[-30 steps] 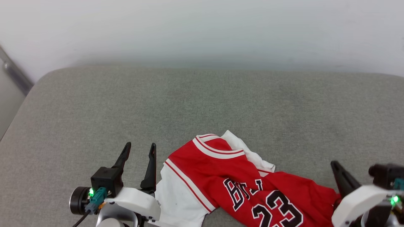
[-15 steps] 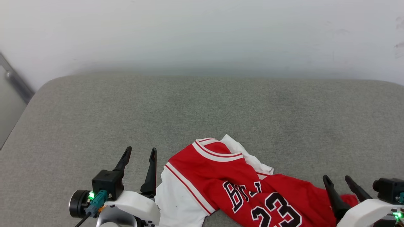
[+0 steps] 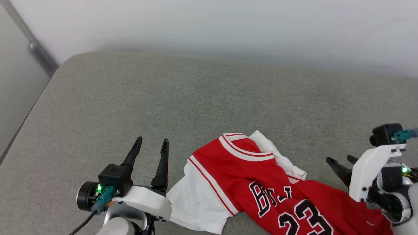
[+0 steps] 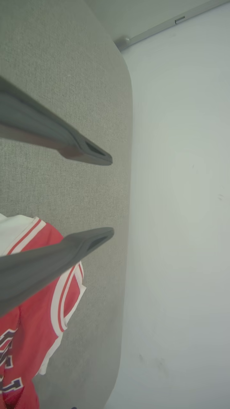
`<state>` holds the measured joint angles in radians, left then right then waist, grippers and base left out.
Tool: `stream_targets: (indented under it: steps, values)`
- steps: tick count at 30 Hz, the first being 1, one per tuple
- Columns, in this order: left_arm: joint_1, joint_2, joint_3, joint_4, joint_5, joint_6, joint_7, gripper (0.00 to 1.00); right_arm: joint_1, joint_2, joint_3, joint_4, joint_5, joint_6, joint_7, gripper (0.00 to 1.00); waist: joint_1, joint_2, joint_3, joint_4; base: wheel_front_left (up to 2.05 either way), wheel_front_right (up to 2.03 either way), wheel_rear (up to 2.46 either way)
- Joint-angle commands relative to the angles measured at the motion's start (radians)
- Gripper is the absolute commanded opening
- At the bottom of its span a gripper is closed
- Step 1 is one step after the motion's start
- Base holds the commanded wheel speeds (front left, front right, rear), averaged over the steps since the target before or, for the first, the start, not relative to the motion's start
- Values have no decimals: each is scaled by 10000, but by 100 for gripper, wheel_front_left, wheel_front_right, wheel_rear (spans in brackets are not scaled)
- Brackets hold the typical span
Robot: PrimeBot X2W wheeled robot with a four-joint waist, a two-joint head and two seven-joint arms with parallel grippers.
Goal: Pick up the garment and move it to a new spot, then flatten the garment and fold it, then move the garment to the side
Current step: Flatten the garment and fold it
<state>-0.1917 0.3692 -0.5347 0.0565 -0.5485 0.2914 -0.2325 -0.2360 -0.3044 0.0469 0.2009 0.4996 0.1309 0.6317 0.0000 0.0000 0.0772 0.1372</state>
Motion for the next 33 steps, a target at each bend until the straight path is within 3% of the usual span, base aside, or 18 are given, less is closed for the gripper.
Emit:
stream_targets:
  steps: [1,6,16,17,18,26,33]
  values:
    - [-137,-24,2,42,68,-55,-56,100,-289,-96,167,176,50,-3,280,100,0,0,240,277,0,0,0]
    - [-479,-187,-123,235,150,-259,-131,100,-1299,-279,1210,1075,456,-3,1451,100,0,0,633,748,0,0,0]
    - [-750,-468,-81,610,167,-455,-273,100,-1819,-216,2683,3210,1132,-3,2291,100,0,0,959,1119,0,0,0]
    - [-749,-470,-59,642,168,-473,-263,100,-1857,-227,2826,3283,1154,-5,2281,47,0,0,970,1108,0,0,0]
    - [-737,-468,-34,667,170,-479,-268,100,-1945,-200,2928,3276,1243,-5,2121,2,0,0,968,1076,0,0,0]
    - [-608,-360,-2,758,265,-491,-291,100,-3022,-549,3192,2783,657,-5,199,0,0,0,650,587,0,0,0]
    - [-411,-298,-15,744,233,-393,-287,100,-2701,-902,1349,2327,-410,-5,-926,0,0,0,373,97,0,0,0]
